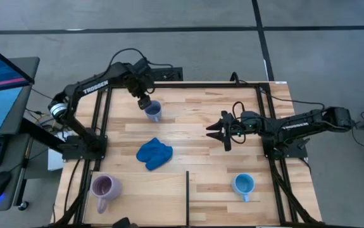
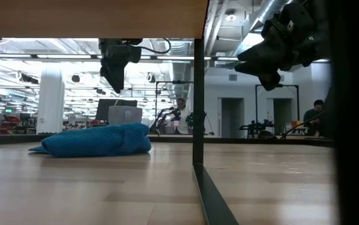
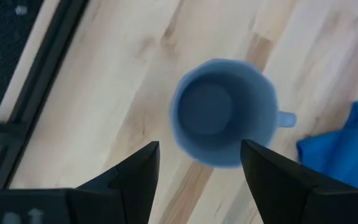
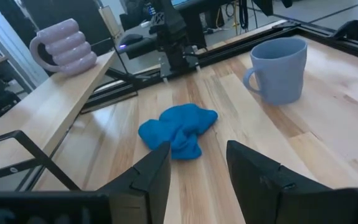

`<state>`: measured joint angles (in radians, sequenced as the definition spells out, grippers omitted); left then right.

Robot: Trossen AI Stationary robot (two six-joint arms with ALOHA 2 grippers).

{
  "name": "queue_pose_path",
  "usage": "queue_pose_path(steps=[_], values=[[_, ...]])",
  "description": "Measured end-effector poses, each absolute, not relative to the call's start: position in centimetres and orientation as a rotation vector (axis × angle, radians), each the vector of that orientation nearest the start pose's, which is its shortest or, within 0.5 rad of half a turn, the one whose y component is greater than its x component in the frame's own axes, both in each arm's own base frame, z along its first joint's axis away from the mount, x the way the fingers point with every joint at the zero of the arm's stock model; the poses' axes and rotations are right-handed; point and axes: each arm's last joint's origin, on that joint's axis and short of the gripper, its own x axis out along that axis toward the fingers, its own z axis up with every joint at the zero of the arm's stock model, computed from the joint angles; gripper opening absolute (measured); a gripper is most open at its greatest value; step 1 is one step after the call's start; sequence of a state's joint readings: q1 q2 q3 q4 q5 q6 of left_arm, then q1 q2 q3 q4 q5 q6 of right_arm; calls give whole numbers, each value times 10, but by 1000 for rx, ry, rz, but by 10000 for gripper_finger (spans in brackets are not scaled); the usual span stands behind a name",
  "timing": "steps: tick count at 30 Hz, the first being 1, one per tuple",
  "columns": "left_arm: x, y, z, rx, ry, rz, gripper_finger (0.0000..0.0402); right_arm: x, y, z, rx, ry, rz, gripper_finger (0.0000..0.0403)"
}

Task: Stack small to large cups/mugs on shelf
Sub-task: Put the top blue cup on the shelf

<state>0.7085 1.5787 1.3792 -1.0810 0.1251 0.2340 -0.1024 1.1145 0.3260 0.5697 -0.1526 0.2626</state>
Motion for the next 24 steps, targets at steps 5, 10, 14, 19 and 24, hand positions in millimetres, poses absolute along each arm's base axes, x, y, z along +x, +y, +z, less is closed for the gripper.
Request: queue_pose_path(steps=[5,10,14,19,24], values=[[236,191,286,-270,1214,329,215,212,-17,188,289,223,22,176],[240,187,286,-238,1217,302,215,212,-17,189,289,216,23,178],[246,186,283,-226,1210,290,215,213,-18,191,280,188,25,178],[251,187,277,-215,1205,280,215,214,-24,200,274,96,7,176],[251,187,274,-210,1221,263,215,214,-24,200,266,96,7,178]])
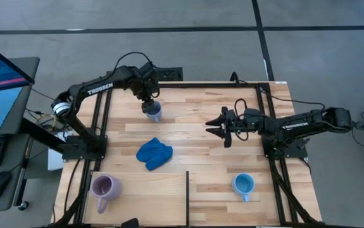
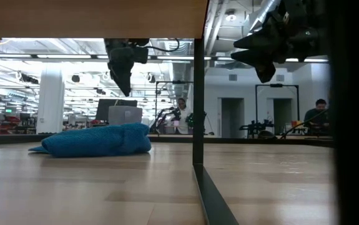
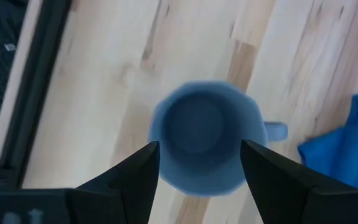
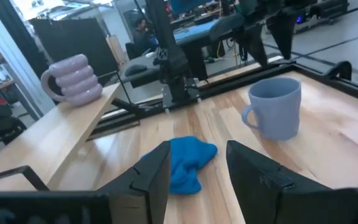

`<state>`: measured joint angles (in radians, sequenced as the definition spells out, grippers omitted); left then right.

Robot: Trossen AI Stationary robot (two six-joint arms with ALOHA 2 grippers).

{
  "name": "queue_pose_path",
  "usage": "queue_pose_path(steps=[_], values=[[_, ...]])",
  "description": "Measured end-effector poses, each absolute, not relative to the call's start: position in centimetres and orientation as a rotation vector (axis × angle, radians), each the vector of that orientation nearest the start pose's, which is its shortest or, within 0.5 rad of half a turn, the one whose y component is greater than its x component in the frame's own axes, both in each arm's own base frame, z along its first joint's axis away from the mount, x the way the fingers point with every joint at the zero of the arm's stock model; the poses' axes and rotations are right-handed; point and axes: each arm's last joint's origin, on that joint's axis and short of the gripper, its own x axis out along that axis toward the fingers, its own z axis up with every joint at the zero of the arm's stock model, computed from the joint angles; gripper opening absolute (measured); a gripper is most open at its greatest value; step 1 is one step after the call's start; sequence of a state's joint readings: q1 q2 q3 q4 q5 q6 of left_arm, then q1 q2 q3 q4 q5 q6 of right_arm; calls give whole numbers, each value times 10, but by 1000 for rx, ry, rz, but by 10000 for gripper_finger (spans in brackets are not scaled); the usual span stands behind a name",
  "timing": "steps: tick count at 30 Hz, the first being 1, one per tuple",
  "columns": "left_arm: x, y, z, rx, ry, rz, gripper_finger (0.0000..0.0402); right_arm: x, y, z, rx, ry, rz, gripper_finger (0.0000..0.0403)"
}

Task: Stack small to large cups/mugs on shelf
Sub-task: Put the top blue cup on the shelf

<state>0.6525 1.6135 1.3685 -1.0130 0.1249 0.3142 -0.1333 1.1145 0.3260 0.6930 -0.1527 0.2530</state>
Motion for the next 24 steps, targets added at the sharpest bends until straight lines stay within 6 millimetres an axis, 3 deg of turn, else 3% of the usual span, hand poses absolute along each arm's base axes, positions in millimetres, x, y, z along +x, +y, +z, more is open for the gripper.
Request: queue_pose_path(steps=[13,24], values=[[256,195,261,-174,1277,286,215,213,-31,200,212,93,-21,176],[264,205,228,-216,1405,274,215,213,-26,199,259,108,3,177]])
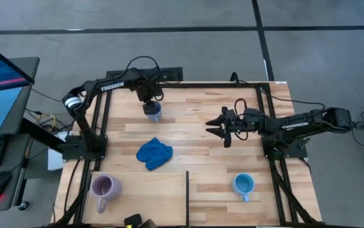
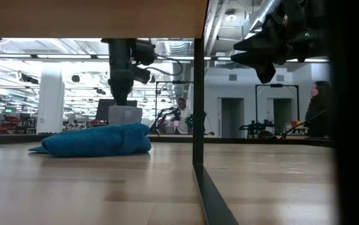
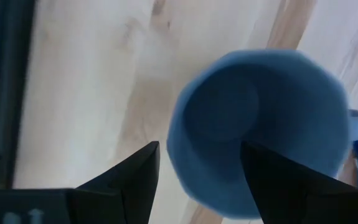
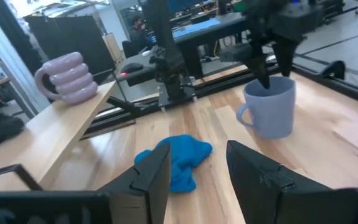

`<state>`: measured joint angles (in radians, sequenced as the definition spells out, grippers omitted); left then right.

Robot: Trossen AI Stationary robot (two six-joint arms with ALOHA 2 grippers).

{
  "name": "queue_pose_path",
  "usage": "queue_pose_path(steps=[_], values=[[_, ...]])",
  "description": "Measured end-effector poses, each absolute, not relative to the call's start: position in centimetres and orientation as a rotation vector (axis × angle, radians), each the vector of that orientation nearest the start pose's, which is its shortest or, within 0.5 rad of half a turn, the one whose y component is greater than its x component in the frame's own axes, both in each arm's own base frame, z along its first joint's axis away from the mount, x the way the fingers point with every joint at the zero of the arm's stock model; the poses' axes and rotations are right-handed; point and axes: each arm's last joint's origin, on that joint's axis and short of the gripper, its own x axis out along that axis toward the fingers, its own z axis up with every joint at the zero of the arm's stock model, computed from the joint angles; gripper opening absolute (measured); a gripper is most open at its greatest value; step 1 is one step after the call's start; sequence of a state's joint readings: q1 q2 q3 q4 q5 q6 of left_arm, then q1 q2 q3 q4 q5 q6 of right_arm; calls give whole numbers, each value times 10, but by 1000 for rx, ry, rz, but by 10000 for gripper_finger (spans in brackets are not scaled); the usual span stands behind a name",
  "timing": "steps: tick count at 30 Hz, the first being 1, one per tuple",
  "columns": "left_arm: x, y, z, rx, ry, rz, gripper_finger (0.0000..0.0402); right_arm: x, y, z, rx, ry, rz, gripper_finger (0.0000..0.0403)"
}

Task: Stack small to large cups/mugs on shelf
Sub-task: Put the top blue cup on the shelf

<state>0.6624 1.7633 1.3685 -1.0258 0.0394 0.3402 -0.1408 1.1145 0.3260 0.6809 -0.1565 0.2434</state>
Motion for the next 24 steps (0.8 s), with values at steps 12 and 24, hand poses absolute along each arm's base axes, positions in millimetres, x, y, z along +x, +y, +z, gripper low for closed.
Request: queue_pose_path(steps=[12,24], values=[[265,203,226,-184,1449,317,215,214,-22,199,259,110,21,176],[263,203,226,-219,1479,406,215,214,-22,199,259,110,21,174]])
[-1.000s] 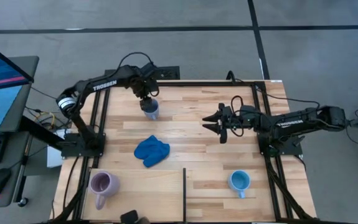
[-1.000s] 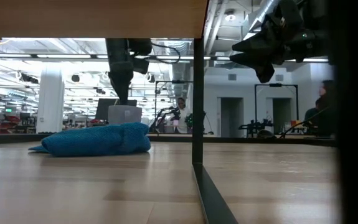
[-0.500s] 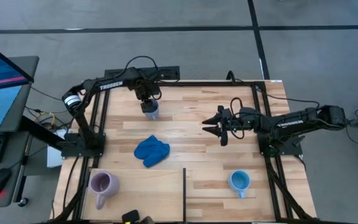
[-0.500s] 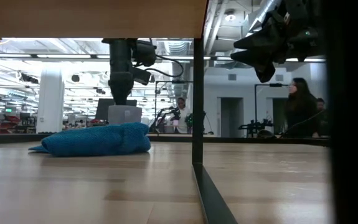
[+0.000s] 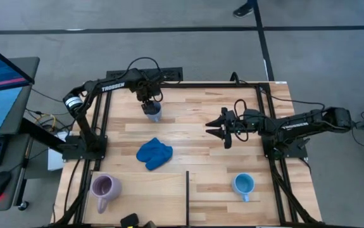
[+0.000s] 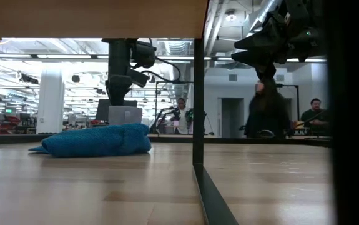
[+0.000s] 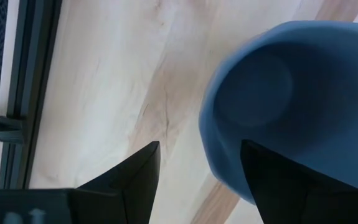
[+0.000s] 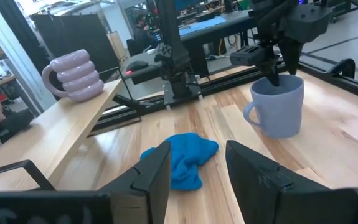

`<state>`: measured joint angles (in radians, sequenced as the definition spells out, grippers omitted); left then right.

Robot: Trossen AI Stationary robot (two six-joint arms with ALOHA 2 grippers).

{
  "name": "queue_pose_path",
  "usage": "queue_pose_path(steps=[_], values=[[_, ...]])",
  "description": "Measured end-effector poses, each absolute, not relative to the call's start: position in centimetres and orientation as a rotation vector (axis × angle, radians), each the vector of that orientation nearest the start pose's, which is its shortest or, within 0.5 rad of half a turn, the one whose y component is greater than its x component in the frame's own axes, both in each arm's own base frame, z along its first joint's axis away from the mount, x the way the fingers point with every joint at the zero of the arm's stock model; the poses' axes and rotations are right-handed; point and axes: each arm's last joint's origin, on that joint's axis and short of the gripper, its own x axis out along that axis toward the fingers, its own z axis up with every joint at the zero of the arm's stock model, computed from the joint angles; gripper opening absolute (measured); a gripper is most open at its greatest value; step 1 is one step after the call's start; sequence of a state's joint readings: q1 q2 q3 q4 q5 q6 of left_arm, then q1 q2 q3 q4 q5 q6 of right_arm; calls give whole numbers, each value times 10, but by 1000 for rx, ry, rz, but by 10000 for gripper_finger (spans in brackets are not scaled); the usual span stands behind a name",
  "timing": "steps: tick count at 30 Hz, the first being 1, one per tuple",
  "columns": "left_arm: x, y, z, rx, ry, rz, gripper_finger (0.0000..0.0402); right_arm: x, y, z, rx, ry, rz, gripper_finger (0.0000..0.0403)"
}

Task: Stack small to large cups/mugs on shelf
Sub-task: Put the top blue cup on the shelf

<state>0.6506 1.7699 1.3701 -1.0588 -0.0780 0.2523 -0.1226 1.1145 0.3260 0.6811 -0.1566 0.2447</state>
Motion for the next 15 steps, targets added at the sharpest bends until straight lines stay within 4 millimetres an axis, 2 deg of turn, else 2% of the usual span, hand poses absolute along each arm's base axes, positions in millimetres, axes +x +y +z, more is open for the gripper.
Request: queue_pose_path(steps=[15], values=[[263,203,226,-221,1476,410,215,214,-22,199,259,110,21,172]])
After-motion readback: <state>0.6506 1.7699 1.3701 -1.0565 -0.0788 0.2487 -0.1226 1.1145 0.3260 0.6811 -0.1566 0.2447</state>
